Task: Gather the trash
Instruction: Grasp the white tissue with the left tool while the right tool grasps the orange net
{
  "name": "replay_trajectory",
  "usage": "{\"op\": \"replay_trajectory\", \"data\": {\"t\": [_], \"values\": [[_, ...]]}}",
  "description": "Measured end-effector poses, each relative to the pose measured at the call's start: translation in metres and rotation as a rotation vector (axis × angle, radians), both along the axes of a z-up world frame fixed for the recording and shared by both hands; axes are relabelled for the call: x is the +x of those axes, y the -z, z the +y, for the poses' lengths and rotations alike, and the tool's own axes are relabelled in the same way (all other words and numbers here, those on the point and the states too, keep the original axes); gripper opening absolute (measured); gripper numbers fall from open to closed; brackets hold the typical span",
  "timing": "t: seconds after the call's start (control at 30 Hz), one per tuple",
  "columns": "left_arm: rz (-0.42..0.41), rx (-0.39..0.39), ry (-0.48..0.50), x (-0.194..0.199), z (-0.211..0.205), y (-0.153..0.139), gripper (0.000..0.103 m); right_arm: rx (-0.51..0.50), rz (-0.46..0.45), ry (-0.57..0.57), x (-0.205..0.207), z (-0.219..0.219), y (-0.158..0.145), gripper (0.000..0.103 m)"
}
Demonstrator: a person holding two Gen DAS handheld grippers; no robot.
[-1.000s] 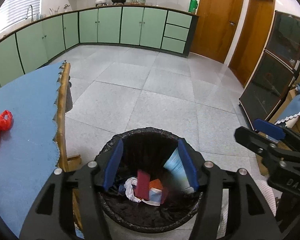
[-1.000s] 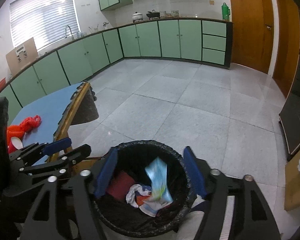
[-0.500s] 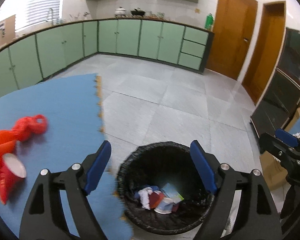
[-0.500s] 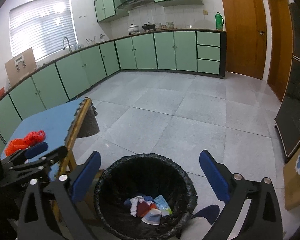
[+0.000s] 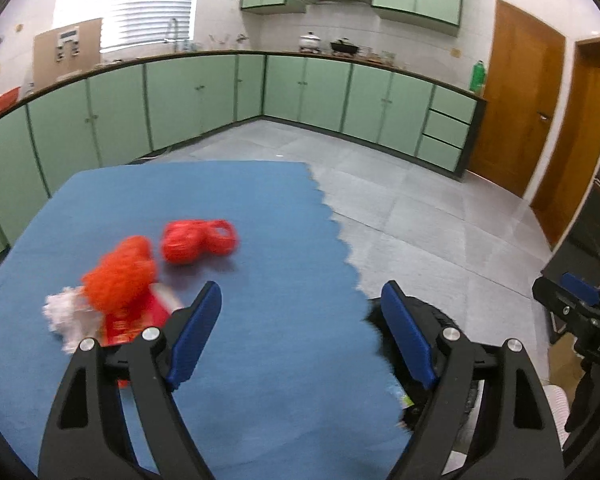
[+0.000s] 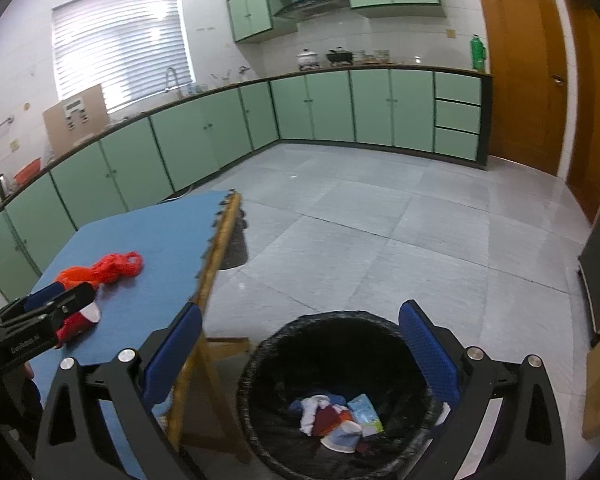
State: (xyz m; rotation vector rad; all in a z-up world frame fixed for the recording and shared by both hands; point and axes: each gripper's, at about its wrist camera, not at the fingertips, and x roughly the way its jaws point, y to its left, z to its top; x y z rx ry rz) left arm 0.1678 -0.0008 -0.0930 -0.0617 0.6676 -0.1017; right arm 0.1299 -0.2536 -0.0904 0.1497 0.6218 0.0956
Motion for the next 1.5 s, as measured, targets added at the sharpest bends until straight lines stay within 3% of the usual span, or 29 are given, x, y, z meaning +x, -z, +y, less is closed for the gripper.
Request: {"op": "replay_trajectory", "data": {"t": [0.93,1.5], "values": [[-0.007,0.015,-0.331,-0.031,0.187,-0.002,0.08,0.0,-0.041,-0.317,0.031,0.193,-0.002,0.097],[0.035,0.003,-0.358,-0.02,0.232,0.012,0.08,-0.039,-0.015,-0.434,0.059,0.285,0.016,0.095]]}}
